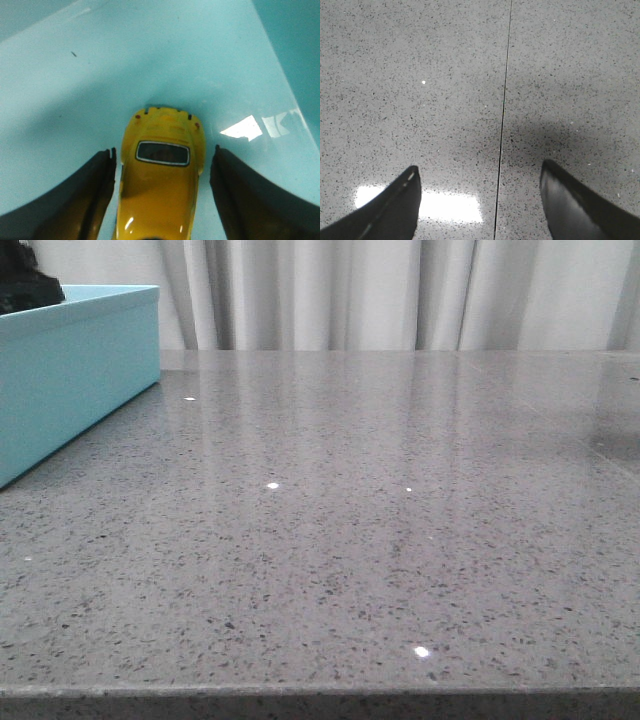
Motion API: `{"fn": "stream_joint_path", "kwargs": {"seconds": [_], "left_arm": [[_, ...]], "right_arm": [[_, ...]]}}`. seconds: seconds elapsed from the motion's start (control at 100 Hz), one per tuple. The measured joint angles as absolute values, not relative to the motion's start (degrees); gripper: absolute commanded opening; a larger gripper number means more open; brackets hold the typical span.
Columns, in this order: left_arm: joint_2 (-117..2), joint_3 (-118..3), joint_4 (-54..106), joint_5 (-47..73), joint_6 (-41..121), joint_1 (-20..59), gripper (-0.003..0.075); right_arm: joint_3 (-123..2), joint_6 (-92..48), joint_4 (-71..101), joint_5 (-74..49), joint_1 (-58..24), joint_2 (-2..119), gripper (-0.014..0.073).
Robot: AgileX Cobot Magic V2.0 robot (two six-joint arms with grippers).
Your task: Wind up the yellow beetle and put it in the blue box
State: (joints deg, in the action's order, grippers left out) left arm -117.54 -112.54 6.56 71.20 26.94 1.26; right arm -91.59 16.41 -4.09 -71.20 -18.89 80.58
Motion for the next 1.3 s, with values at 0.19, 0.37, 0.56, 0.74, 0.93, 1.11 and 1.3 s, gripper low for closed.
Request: {"fn": "stream_joint_path", "kwargs": {"seconds": [0.19, 0.37, 0.56, 0.74, 0.93, 1.11, 1.3], "left_arm": [[-113.31, -112.54, 6.56, 71.2, 25.74, 1.26, 0.0307], [-107.56, -112.54, 6.56, 71.43, 24.11, 1.26, 0.0027], [-100.66, -112.65, 6.93, 71.81, 23.74, 1.26, -0.0019], [-94.4, -112.33, 8.89, 71.98, 22.88, 1.26, -0.0019], [-86.81, -106.72, 11.82, 72.11, 22.63, 1.26, -0.0019], [-79.66, -96.97, 13.19, 72.07, 22.52, 1.26, -0.0019], [-69.68, -84.0, 16.07, 65.5, 22.52, 1.26, -0.0019]], "right_arm": [[-91.59, 16.3, -4.09, -71.09, -18.89, 80.58, 0.0508], [-91.48, 15.05, -4.09, -69.47, -18.89, 79.61, 0.0482], [-91.48, 13.65, -4.09, -68.87, -18.89, 76.4, 0.0206], [-91.48, 13.12, -4.09, -68.76, -18.89, 71.74, -0.0031], [-87.25, 12.71, -5.84, -66.12, -18.89, 64.91, -0.0067], [-75.93, 12.71, -6.84, -59.9, -18.89, 56.1, -0.0067], [-61.17, 12.71, -6.97, -51.06, -18.89, 46.06, -0.0067]]}}
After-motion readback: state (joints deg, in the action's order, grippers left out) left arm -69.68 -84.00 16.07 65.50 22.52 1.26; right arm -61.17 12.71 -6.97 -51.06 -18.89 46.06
